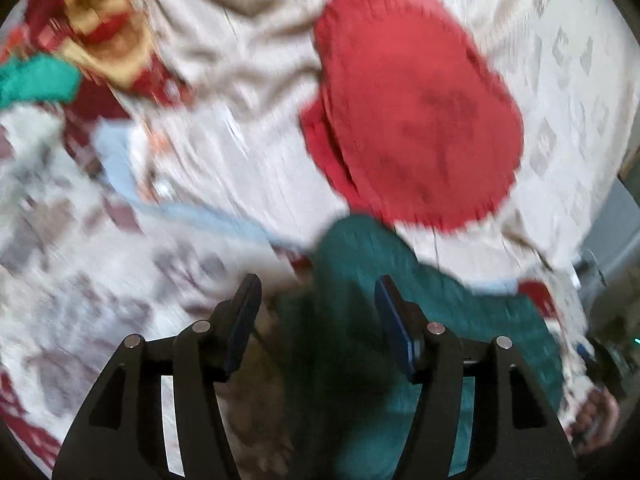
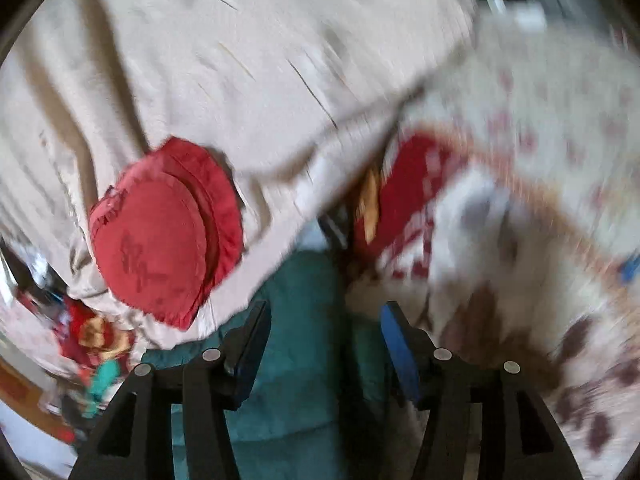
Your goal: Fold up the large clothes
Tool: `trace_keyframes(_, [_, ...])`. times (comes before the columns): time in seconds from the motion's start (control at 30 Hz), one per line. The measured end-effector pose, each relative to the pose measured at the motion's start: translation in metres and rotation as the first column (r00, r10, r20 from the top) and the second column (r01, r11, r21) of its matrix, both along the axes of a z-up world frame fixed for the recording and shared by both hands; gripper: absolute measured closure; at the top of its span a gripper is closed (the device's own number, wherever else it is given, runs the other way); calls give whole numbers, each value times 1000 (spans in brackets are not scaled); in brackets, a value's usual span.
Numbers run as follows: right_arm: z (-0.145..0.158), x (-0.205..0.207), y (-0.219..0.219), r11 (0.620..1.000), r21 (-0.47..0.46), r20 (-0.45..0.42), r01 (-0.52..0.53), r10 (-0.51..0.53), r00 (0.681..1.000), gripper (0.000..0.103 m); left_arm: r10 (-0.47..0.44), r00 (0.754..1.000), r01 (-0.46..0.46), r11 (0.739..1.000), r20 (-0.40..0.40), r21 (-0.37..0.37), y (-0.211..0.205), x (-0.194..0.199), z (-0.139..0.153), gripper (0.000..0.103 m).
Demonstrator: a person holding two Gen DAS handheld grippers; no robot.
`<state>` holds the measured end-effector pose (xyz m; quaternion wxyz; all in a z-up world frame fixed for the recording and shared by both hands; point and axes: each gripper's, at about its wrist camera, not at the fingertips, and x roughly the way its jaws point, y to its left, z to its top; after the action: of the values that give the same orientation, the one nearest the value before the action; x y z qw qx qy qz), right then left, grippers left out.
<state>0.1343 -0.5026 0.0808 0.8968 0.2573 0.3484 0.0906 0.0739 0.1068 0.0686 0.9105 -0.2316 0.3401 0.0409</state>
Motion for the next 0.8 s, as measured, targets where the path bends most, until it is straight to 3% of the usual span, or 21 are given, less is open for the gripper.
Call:
trace_keyframes(0.03, [13, -5, 15, 996, -87, 48, -6, 10, 999, 33, 3, 1000, -3, 1000, 9, 9, -2, 1, 6, 42])
trace_keyframes(0.1, [25, -9, 44, 976, -217, 103, 5, 17, 995, 5, -20, 1000, 19, 999, 20, 35, -13, 6, 14, 36])
trace_keyframes(0.17, [28, -8, 72, 954, -300, 131, 3, 38, 991, 2, -50, 998, 47, 995, 28, 89, -31, 20, 17, 34])
trace_keyframes(0.27, [13, 14, 109, 927, -345, 39, -149, 173, 984, 3, -73, 997, 76, 994, -37, 78, -47, 50, 3, 33])
trace_keyframes(0.37, [-17, 38, 124, 895, -409, -102, -178, 149, 984, 3, -48, 977, 74, 990, -209, 118, -55, 76, -32, 33])
trace_keyframes(0.43, [-54, 56, 117, 888, -412, -265, -203, 96, 959, 2, -31, 965, 72, 987, -262, 146, -57, 81, -50, 33])
trace_keyframes(0.47, [-60, 59, 114, 895, -397, -284, -201, 88, 955, 2, -30, 963, 69, 988, -267, 139, -55, 81, -55, 33])
trace_keyframes(0.6, [-53, 56, 104, 917, -361, -260, -171, 77, 962, 2, -23, 975, 53, 990, -220, 131, -51, 62, -39, 33])
trace_keyframes(0.67, [-40, 45, 104, 919, -368, -212, -144, 68, 975, 3, -46, 988, 72, 983, -149, 172, -58, 39, -16, 33])
trace_keyframes(0.73, [-10, 19, 107, 927, -356, -105, -115, 83, 991, 3, -81, 994, 96, 972, -75, 215, -71, 11, 9, 33])
trace_keyframes(0.77, [0, 10, 111, 929, -351, -71, -115, 95, 993, 3, -102, 994, 107, 966, -33, 234, -78, -5, 22, 31])
trace_keyframes(0.8, [16, -9, 114, 931, -344, -22, -120, 120, 993, 3, -121, 993, 117, 962, 1, 246, -86, -18, 33, 21])
